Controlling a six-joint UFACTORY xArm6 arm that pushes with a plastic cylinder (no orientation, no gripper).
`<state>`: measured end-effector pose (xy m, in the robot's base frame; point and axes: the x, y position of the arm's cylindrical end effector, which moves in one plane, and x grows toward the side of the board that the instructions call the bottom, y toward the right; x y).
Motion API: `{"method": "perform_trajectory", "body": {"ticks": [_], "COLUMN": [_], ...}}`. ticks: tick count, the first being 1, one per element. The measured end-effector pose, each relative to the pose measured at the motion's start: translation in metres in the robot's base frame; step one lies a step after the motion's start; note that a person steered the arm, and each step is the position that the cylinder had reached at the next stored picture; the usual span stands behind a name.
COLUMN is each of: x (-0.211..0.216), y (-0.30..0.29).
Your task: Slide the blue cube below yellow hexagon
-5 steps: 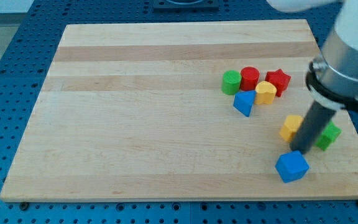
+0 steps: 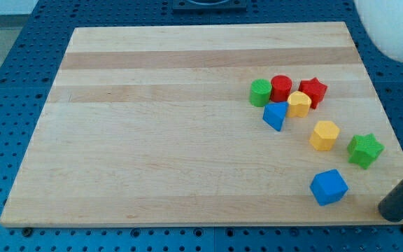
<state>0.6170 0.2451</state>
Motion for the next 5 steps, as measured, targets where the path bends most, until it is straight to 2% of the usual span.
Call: {"method": "perform_trajectory", "body": {"ticks": [2, 5], "x": [0.000, 0.001], "y": [-0.011, -0.086]}}
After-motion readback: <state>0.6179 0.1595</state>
